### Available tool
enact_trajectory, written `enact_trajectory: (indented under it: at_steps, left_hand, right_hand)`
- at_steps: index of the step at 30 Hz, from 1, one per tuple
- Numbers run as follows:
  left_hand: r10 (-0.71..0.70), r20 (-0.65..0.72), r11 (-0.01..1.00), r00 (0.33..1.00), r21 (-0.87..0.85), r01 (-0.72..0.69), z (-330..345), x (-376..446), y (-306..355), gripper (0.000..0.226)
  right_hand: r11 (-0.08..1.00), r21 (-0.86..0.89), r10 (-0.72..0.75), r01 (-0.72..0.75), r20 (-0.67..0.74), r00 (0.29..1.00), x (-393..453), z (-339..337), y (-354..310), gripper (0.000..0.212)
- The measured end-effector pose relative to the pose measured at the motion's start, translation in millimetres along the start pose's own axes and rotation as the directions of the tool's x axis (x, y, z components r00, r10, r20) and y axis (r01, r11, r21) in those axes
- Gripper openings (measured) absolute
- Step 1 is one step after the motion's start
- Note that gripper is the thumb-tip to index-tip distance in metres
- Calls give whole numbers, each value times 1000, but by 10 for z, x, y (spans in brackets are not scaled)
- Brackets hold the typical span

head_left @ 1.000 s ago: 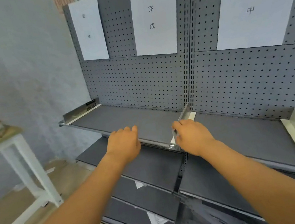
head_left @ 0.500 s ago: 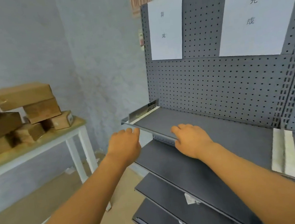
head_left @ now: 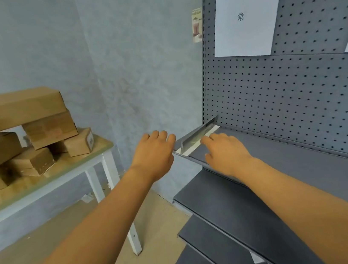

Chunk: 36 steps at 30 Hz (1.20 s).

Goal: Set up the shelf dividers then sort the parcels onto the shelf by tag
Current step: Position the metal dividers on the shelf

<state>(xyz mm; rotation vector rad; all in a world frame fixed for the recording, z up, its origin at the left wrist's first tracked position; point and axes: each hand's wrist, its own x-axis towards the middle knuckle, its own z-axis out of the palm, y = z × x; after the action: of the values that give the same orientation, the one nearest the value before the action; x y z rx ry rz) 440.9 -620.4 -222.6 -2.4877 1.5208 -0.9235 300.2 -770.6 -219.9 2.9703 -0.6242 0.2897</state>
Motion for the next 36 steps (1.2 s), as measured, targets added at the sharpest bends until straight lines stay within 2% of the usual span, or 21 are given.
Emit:
enact_trajectory:
  at_steps: [7, 12, 16, 18, 21, 23, 27, 36]
  left_hand:
    - [86, 10, 995, 996, 52, -86, 548, 657, -373, 17]
    - [68, 65, 998, 996, 6, -68, 931, 931, -633, 19]
    - [83, 85, 996, 993, -35, -80, 1251, 1170, -869, 20]
    - [119, 85, 990, 989, -82, -112, 1395, 1291, -962, 22]
    - [179, 82, 976, 980, -141, -166, 1582, 1458, -1068, 27]
    - [219, 77, 964, 973, -172, -203, 1690, 1546, -1124, 29]
    - [287, 29, 934, 957, -231, -273, 1853, 1667, -1233, 29]
    - [396, -64, 864, 916, -314, -395, 1797, 1869, -1109, 29]
  right_hand:
    - [994, 76, 75, -78, 41, 996, 914, 295, 136, 37]
    - [924, 251, 261, -288, 138, 956, 1400, 434, 115, 35]
    - [799, 298, 459, -523, 260, 850, 1694, 573, 29, 64]
    - [741, 273, 531, -614, 320, 784, 1775, 633, -13, 70]
    - [600, 337, 584, -726, 436, 685, 1835, 711, -60, 53]
    - [526, 379, 590, -761, 481, 648, 1873, 739, -104, 45]
    - [482, 399, 631, -780, 460, 625, 1945, 810, -239, 38]
    - [518, 259, 751, -815, 318, 579, 1678, 639, -246, 33]
